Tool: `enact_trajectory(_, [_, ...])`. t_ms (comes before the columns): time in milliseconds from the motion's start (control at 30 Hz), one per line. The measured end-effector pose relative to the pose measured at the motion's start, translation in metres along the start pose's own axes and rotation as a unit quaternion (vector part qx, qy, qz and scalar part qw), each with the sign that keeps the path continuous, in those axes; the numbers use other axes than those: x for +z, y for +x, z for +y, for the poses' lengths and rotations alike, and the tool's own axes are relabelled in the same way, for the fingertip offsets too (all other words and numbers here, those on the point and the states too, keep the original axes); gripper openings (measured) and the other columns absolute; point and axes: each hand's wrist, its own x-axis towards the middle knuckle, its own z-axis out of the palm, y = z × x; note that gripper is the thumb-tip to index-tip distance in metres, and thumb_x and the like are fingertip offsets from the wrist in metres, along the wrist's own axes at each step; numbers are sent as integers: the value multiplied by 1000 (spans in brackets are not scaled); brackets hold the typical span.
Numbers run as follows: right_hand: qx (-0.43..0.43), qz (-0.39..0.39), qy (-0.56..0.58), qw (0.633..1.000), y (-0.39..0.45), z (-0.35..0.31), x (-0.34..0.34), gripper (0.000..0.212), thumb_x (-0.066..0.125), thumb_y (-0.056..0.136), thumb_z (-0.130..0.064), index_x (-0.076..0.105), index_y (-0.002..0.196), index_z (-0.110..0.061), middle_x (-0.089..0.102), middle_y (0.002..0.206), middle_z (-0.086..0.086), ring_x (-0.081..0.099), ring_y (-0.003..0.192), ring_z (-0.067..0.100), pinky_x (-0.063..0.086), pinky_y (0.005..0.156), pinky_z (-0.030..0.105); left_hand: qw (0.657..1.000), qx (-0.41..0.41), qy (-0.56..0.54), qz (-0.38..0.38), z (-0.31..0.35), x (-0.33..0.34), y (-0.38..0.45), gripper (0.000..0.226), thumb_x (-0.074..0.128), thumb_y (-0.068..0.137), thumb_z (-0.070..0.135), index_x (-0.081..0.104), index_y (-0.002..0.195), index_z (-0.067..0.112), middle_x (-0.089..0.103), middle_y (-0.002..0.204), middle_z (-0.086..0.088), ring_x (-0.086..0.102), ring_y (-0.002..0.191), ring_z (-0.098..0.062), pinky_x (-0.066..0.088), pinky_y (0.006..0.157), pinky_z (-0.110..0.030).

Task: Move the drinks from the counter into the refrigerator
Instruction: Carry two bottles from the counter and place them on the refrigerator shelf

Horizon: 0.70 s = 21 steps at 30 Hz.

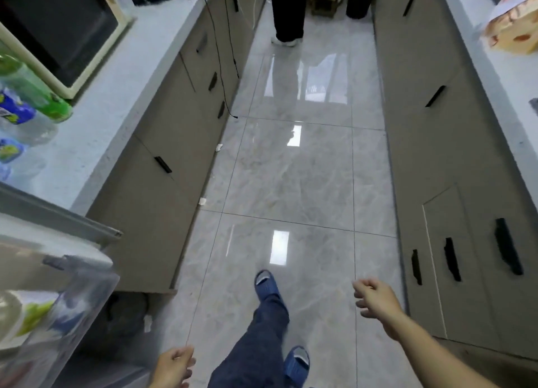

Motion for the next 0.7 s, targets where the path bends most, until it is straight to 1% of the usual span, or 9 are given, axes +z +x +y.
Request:
enact_trajectory(100, [-9, -27, -27, 999, 36, -52, 9, 11, 64, 88, -21, 60, 85, -11, 56, 73, 6, 46, 53, 18, 40, 49, 26, 1000, -19, 4, 12, 21, -1, 24, 24, 55, 99, 10, 60, 107, -13, 62, 99, -26, 58, 87, -35, 46, 79, -36])
enact_trajectory(133, [-11, -33, -37, 999, 46, -68, 12, 12, 64, 88, -22, 60, 85, -11, 56, 74, 6, 46, 54, 18, 40, 49, 26, 999, -24, -26, 10, 33, 0, 27, 22, 49, 102, 12, 60, 107, -7, 63, 104, -24, 58, 95, -33, 47, 81, -29])
enact_trajectory(200, [-10, -45, -51, 998, 65, -95, 15, 12, 65, 87, -23, 60, 85, -11, 56, 73, 5, 46, 55, 18, 40, 50, 26, 1000, -6, -20, 18, 58, 9, 43, 20, 48, 103, 9, 59, 88, 1, 65, 101, -25, 58, 96, -32, 48, 69, -11])
enact_trajectory(267, [5, -48, -67, 997, 81, -117, 17, 12, 65, 87, -23, 60, 84, -13, 56, 72, 4, 46, 54, 18, 39, 50, 24, 996, -27, -31, 74, 90, 20, 56, 16, 59, 96, 4, 59, 85, -8, 64, 84, -24, 62, 82, -37, 52, 69, -25])
enact_trajectory(300, [14, -46, -80, 996, 88, -128, 18, 12, 65, 87, -23, 59, 83, -14, 57, 70, 4, 46, 53, 18, 38, 49, 24, 996, -41, -45, 63, 108, 23, 59, 17, 62, 94, 6, 63, 88, -10, 65, 78, -23, 62, 73, -34, 50, 68, -30])
enact_trajectory(367, [18, -41, -108, 993, 102, -150, 19, 14, 67, 87, -22, 58, 80, -14, 58, 64, 3, 44, 49, 18, 36, 48, 23, 995, -63, -66, 30, 152, 34, 67, 21, 62, 93, 13, 68, 85, -5, 66, 71, -18, 57, 59, -25, 46, 58, -28])
enact_trajectory(433, [18, -34, -141, 989, 118, -172, 19, 16, 69, 87, -21, 59, 78, -11, 58, 61, 5, 44, 47, 19, 35, 48, 23, 994, -50, -95, 17, 201, 41, 79, 19, 59, 94, 17, 69, 89, 1, 69, 76, -13, 56, 59, -22, 46, 56, -26])
enact_trajectory(567, [17, -29, -211, 977, 154, -219, 15, 22, 73, 85, -22, 63, 80, -3, 62, 58, 8, 48, 45, 21, 40, 49, 25, 991, 1, -135, 13, 282, 44, 103, 17, 55, 95, 21, 67, 95, 10, 68, 85, -8, 58, 69, -19, 50, 62, -26])
enact_trajectory(700, [-44, -7, -306, 951, 202, -257, 18, 29, 80, 75, -16, 62, 54, -9, 62, 46, 7, 57, 42, 16, 48, 54, 29, 980, 13, -195, 37, 332, 44, 117, 14, 55, 95, 21, 66, 96, 14, 71, 92, -6, 62, 72, -18, 54, 65, -29])
